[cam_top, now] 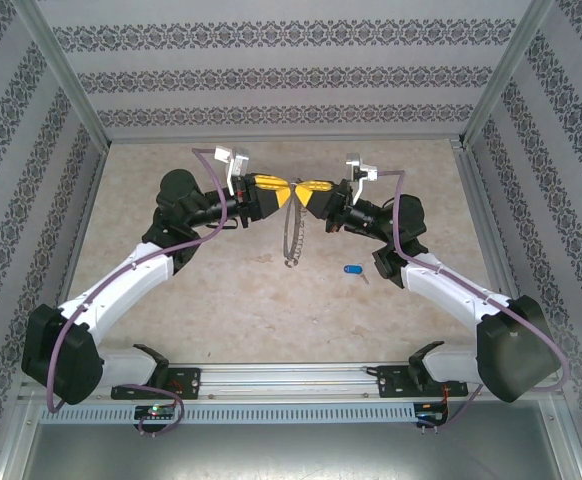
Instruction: Put the keys on the keyring
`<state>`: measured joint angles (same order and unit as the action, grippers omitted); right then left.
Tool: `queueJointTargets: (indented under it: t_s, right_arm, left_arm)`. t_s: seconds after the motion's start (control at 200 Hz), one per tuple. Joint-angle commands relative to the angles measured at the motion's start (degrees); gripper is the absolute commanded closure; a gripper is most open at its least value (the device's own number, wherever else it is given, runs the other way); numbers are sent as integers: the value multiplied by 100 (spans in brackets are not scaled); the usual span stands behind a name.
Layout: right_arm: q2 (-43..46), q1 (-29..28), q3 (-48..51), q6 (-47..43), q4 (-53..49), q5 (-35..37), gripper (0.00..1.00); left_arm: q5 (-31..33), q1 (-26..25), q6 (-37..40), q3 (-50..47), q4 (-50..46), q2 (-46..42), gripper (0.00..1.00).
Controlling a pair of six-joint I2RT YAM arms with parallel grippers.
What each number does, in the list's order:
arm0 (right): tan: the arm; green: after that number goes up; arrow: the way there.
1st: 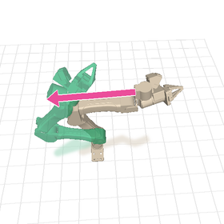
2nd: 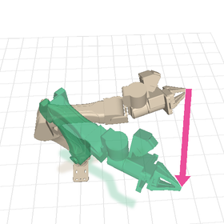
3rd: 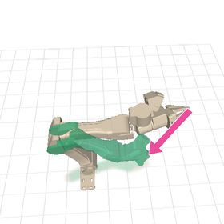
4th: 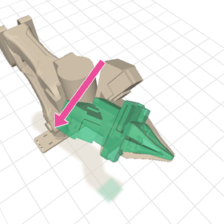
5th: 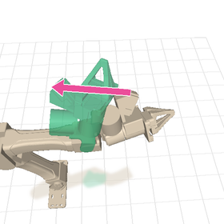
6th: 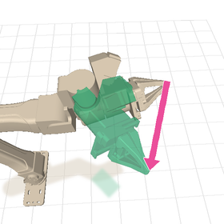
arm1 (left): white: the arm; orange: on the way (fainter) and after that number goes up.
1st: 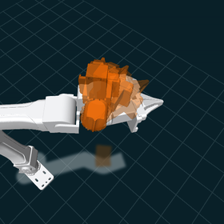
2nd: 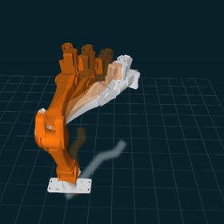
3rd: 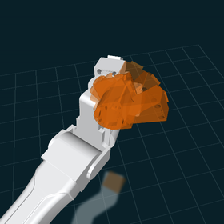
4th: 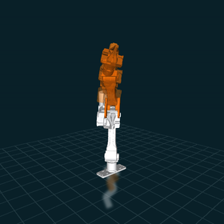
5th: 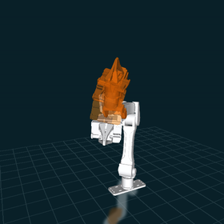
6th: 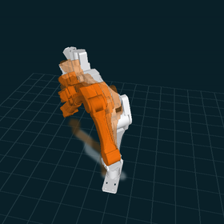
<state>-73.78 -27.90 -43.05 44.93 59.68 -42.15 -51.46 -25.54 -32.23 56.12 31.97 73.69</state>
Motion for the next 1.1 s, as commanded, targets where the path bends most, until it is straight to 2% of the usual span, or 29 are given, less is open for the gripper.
queueJointTargets:
  t_s: [0.0, 0.57, 0.714, 0.929, 1.039, 1.099]
  right_arm:
    - [31, -35, -63, 55, 402, -166, 100]
    - [4, -22, -90, 42, 377, -195, 100]
    - [2, -17, -81, 42, 378, -192, 100]
    - [6, -22, -50, 63, 361, -231, 100]
    - [23, -15, -37, 67, 293, -237, 100]
    - [45, 46, -14, 107, 220, -189, 74]
  left_arm:
    - [-266, -42, 221, 277, -140, -68, 70]
    - [-541, -47, 252, 327, -314, 159, 71]
    - [-533, -55, 277, 313, -306, 168, 79]
    - [-492, -56, 354, 345, -325, 164, 100]
    - [-444, -50, 593, 378, -557, 138, 100]
    - [-437, -55, 899, 446, -865, 108, 100]
